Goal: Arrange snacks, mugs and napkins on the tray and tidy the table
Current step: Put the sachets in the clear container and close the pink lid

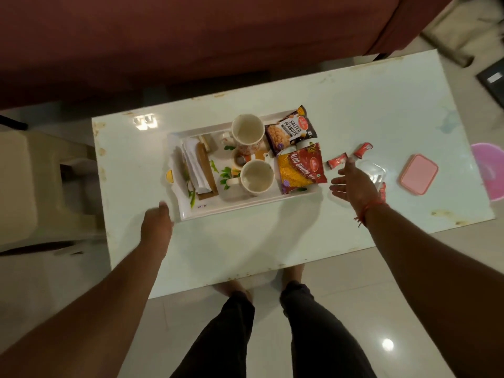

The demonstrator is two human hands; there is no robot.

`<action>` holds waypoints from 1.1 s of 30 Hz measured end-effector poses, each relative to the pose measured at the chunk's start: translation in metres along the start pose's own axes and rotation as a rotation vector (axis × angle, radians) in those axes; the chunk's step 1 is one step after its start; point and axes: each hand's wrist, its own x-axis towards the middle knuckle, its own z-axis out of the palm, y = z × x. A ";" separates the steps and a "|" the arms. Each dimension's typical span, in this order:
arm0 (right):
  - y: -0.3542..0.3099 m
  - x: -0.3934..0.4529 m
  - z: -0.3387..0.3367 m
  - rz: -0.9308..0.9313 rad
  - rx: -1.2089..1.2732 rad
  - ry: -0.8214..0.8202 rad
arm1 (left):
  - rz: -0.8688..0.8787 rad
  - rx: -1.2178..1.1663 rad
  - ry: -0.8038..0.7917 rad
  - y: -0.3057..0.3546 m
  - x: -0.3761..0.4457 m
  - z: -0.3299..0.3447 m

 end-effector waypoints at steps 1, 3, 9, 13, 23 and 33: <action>0.001 -0.002 -0.009 -0.055 -0.024 0.038 | 0.004 0.084 -0.012 -0.012 -0.005 -0.001; 0.007 -0.003 -0.028 -0.168 -0.111 0.131 | 0.004 0.270 -0.074 -0.039 -0.016 0.004; 0.007 0.038 -0.084 -0.380 -0.380 0.381 | 0.696 1.126 -0.397 -0.056 -0.102 0.104; -0.001 0.080 -0.118 -0.439 -0.517 0.325 | 1.156 1.015 -0.480 0.004 -0.168 0.209; -0.017 0.154 -0.134 -0.807 -1.081 -0.186 | 1.193 1.266 -0.183 0.140 -0.142 0.370; -0.012 0.184 -0.135 -0.890 -1.119 -0.074 | 1.216 1.500 -0.161 0.139 -0.108 0.407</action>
